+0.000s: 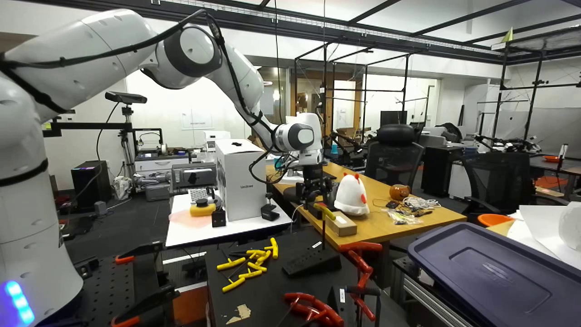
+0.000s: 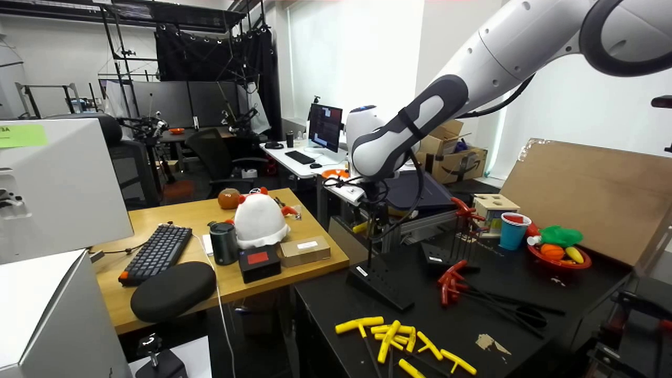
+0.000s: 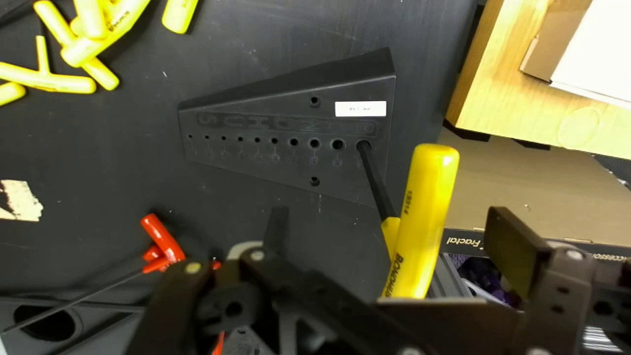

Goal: Put the yellow object on the table

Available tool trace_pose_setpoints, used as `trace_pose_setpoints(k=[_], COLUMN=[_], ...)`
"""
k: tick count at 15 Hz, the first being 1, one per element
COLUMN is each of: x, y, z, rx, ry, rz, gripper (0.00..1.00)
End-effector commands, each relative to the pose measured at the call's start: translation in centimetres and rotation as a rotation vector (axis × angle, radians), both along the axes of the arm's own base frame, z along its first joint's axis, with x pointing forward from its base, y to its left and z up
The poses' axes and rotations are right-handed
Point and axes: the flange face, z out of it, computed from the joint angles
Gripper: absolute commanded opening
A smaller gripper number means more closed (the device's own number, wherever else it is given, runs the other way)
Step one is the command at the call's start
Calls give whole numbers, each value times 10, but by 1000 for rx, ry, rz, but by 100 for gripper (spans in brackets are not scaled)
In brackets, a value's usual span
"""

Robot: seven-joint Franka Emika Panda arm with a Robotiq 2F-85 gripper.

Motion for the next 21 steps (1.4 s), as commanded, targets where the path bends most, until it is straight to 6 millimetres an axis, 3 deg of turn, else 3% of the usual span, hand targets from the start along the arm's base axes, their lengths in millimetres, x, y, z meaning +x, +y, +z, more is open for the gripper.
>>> trace_pose_setpoints(k=[1, 13, 21], x=[-4, -1, 0], y=[1, -34, -43], z=[8, 5, -1], rx=[-40, 15, 91], ry=[0, 9, 10], rz=[-38, -89, -103], gripper=[100, 100, 100])
